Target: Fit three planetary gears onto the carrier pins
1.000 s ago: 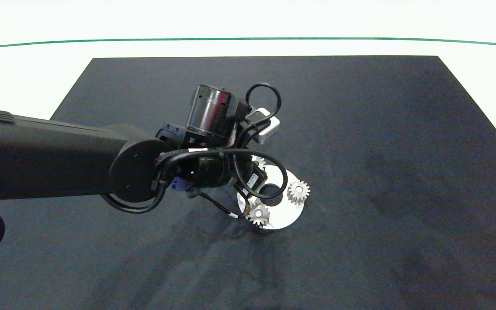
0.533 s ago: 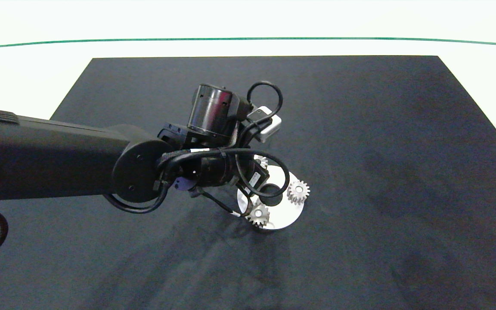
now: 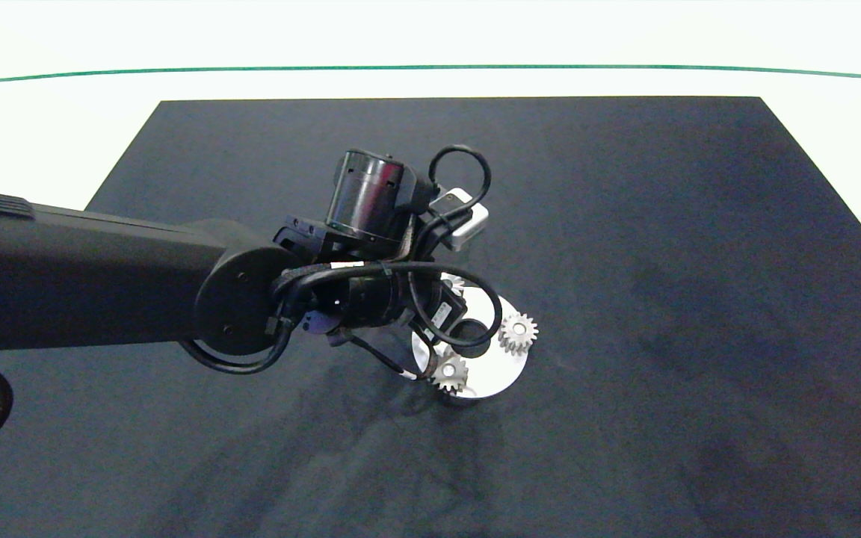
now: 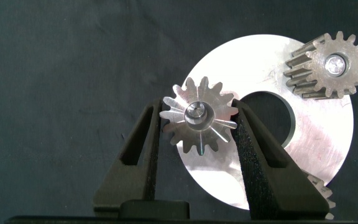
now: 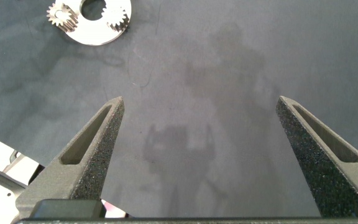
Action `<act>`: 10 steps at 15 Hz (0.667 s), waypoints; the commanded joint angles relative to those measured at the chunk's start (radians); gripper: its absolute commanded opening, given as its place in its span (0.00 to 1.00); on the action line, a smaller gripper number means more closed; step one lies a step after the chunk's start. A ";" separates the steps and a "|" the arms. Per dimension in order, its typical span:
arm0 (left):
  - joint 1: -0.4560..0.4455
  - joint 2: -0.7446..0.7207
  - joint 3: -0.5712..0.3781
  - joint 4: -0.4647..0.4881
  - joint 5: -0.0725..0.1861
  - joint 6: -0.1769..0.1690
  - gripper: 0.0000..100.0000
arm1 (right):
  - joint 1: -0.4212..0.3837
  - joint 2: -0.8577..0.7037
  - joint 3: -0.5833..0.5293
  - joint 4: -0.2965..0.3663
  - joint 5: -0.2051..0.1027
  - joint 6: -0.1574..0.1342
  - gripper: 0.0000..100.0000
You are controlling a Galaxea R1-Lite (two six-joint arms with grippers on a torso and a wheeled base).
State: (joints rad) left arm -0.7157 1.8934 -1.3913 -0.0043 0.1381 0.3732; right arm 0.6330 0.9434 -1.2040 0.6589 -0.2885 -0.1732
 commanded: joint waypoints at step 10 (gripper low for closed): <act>-0.004 0.001 0.001 0.000 0.002 0.000 0.01 | 0.001 0.003 0.000 0.004 -0.001 -0.002 1.00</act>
State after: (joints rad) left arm -0.7196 1.8934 -1.3879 -0.0043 0.1389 0.3717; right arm 0.6334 0.9443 -1.2040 0.6589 -0.2872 -0.1732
